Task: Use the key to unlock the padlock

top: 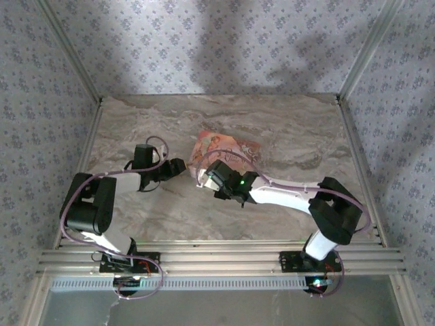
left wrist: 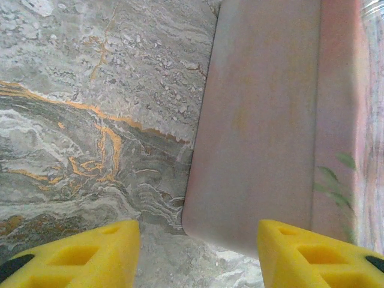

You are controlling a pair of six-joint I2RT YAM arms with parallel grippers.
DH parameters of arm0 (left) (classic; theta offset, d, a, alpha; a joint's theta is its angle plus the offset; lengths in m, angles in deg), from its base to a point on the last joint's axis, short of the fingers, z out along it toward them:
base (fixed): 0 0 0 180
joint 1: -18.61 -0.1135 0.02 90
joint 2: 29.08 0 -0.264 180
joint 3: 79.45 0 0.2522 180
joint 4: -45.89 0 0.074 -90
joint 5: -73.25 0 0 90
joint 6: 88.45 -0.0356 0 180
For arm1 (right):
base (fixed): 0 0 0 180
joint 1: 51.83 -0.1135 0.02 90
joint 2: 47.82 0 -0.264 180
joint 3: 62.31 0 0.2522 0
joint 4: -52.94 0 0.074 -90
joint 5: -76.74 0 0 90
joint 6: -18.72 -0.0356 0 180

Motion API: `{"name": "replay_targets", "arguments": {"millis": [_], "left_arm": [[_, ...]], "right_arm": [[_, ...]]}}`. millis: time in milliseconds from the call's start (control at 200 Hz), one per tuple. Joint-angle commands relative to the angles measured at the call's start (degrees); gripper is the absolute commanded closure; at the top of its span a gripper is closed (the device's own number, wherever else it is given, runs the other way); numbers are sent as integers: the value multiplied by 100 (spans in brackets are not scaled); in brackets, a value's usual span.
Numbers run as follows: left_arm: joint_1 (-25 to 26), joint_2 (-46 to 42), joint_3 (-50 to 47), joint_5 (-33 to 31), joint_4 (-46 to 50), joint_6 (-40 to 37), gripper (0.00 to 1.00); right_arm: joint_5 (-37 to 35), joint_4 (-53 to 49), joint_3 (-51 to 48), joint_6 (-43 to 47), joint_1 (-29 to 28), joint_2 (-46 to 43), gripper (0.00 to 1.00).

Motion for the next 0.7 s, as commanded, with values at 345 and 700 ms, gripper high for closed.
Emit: {"name": "replay_targets", "arguments": {"millis": [345, 700], "left_arm": [[-57, -18, -2, 186, -172, 22, 47], [-56, -106, -2, 179, 16, -53, 47]], "right_arm": [[-443, 1425, -309, 879, -116, 284, 100], [-669, 2619, -820, 575, -202, 262, 100]]}}
